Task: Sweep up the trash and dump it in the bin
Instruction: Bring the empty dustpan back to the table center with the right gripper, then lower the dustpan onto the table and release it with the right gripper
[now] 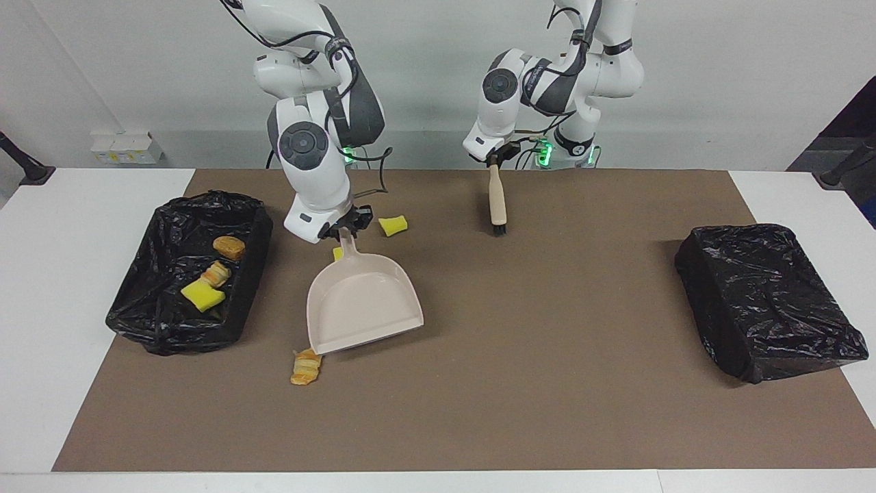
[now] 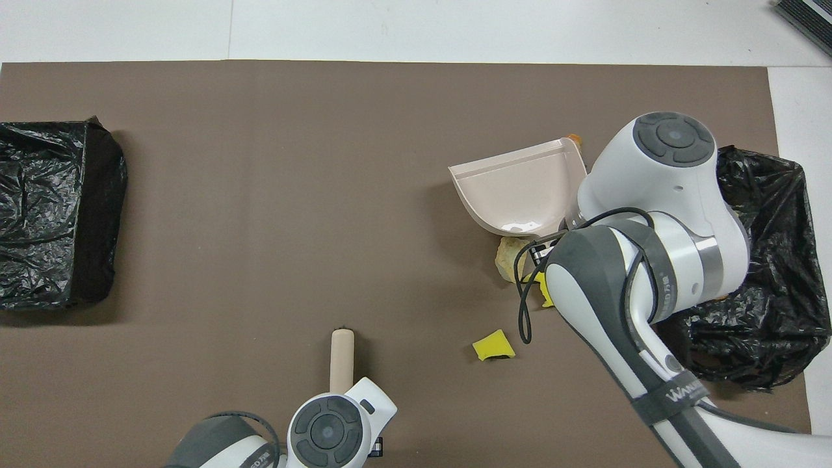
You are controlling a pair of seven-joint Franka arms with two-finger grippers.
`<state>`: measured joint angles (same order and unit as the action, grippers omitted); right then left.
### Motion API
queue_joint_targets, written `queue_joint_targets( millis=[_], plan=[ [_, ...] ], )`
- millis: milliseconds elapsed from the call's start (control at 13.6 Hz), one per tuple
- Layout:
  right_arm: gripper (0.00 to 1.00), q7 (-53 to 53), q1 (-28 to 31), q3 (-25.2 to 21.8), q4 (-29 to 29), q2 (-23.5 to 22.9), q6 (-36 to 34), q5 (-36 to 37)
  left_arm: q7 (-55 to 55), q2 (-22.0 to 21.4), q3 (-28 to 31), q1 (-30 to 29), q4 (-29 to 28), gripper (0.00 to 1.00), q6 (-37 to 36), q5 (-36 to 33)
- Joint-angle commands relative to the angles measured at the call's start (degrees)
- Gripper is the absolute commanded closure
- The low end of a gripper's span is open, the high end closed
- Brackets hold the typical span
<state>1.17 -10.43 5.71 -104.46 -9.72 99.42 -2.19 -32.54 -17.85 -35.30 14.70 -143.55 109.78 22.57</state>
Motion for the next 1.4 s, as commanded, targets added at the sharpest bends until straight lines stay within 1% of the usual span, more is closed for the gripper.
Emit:
queue_joint_targets(
  millis=[0,74,147,221,295,369,442,516,663,737,811,885,1106,1179,1327],
  plan=[
    [1.0,2.4,-0.1,-0.1,-0.7,0.8,0.2,-0.7,4.7,-0.9,0.7,-0.8,-1.3,0.89,1.6,2.4],
    [1.0,4.7,-1.0,-0.1,-0.3,0.6,0.4,-0.7,4.8,-0.2,0.7,-1.6,-1.2,0.73,1.5,2.5],
    [1.0,8.6,-1.5,0.0,-0.2,0.5,1.3,-1.3,4.9,0.0,0.8,-2.0,-1.1,0.53,1.5,2.5],
    [1.0,11.0,-2.4,0.0,0.0,0.2,2.3,-1.6,5.0,0.3,0.8,-2.8,-0.8,0.48,1.5,2.5],
    [1.0,11.8,-2.9,0.0,0.6,-0.2,3.1,-2.9,5.1,1.2,0.9,-3.4,-0.1,0.39,1.1,2.4],
    [1.0,12.9,-3.8,0.0,0.7,-1.1,4.0,-5.3,5.2,1.9,1.2,-3.8,1.2,0.32,1.1,2.4],
    [1.0,13.3,-4.5,0.0,1.2,-1.7,4.9,-5.8,5.1,2.0,1.3,-5.4,2.8,0.11,1.1,2.0],
    [1.0,13.4,-5.3,0.0,1.8,-2.5,5.3,-6.0,5.5,1.9,1.5,-6.3,4.4,0.0,1.1,1.3],
    [1.0,13.9,-6.1,0.0,3.1,-3.8,6.1,-7.1,7.2,1.8,6.3,-6.4,7.5,0.0,0.5,-3.7],
    [1.0,14.6,-6.1,0.0,3.1,-3.9,7.0,-9.2,9.9,1.8,8.9,-6.3,9.4,0.0,-1.1,-7.0],
    [1.0,15.4,-6.3,0.0,3.3,-4.0,7.2,-9.8,14.3,1.7,11.1,-6.3,11.3,0.0,-3.4,-10.6],
    [1.0,17.6,-7.2,0.0,3.4,-4.4,7.7,-9.9,18.6,1.8,14.5,-6.4,13.6,0.0,-4.3,-13.1],
    [1.0,24.4,-10.7,0.0,6.4,-7.9,9.8,-9.9,29.5,2.2,24.3,-6.3,20.7,0.0,-4.6,-19.0],
    [1.0,26.8,-12.0,0.0,8.3,-9.9,10.0,-9.9,32.2,3.4,27.1,-6.2,24.1,0.0,-5.5,-19.8],
    [1.0,31.3,-15.7,0.0,12.8,-14.6,9.6,-8.8,35.3,7.5,32.2,-5.8,33.5,0.0,-9.8,-20.5]
  ],
)
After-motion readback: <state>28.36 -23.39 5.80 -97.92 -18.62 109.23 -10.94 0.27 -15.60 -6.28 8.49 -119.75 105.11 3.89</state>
